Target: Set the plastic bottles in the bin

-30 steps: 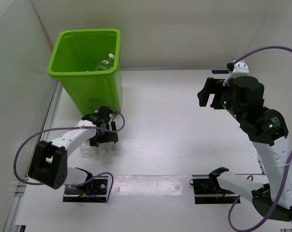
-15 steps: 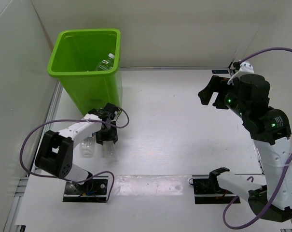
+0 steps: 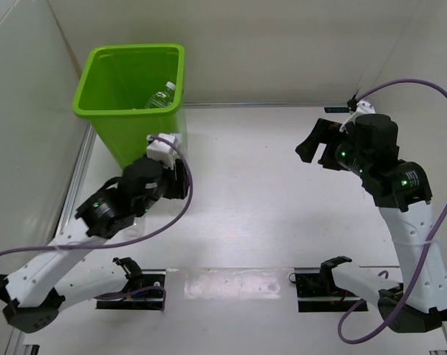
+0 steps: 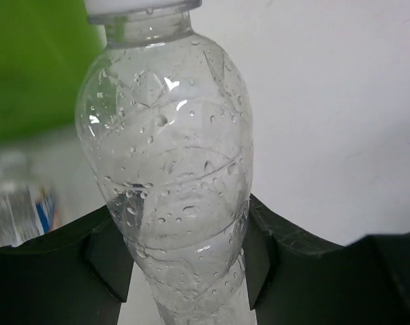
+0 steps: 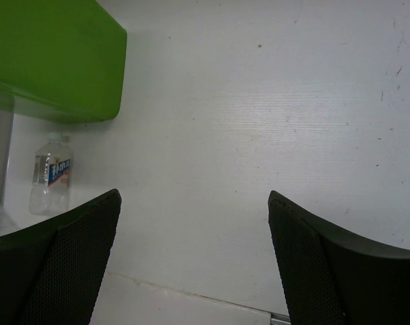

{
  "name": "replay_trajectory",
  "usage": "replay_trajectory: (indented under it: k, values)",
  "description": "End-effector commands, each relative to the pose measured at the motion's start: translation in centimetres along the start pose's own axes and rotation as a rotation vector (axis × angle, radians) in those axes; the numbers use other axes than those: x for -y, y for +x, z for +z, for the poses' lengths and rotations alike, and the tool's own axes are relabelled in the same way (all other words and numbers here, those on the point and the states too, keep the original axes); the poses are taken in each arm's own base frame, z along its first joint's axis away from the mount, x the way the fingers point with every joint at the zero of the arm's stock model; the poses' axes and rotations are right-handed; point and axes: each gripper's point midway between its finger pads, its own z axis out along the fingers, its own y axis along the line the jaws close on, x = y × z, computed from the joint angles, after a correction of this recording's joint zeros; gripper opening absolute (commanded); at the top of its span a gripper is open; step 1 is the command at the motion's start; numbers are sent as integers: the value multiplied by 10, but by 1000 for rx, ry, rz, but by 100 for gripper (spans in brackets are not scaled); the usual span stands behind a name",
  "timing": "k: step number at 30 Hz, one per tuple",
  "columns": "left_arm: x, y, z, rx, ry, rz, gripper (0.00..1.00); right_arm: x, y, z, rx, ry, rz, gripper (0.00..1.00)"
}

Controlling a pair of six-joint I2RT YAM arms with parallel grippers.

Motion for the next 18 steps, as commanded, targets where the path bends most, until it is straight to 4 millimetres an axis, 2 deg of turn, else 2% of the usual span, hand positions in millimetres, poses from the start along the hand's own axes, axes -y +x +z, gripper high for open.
replay_trajectory:
  k: [1,3,4,6,7,8,9,10,11,12,13,14,15,16,17,18]
  values:
    - [22,-98,-42,339,118,115,39,-8,-6,3,22,-36,12,90]
    - [35,-112,-50,363,160,255,38,-6,-3,5,16,-30,15,90]
    - [43,-146,-66,425,172,290,38,-7,-3,5,17,-35,17,90]
    - [46,-166,-75,457,165,388,38,-5,-3,5,21,-30,23,90]
    - [53,-198,-88,522,166,383,38,-4,-1,7,17,-27,31,90]
    - [51,-210,-91,550,134,407,38,-3,-1,6,21,-26,33,90]
    - [40,-245,-110,652,74,371,36,-2,-1,6,24,-24,42,90]
    - [39,-261,-101,660,12,356,35,0,0,7,23,-21,51,90]
    - [30,-289,-120,746,-30,310,32,1,0,7,25,-19,56,90]
    - [13,-300,-103,730,-107,295,31,3,0,7,30,-12,68,90]
    - [12,-302,-77,680,-136,305,31,4,-1,7,36,-12,70,90]
    - [3,-332,-111,770,-124,183,31,6,-2,6,42,-6,74,90]
    - [-14,-331,-81,698,-185,188,31,6,-2,4,48,-11,72,90]
    - [-28,-347,-81,708,-185,169,31,7,-1,3,48,-9,72,90]
    - [-47,-349,-60,678,-213,91,33,7,0,4,46,-8,68,90]
    - [-52,-350,-52,665,-195,77,36,7,-1,-1,58,-12,64,90]
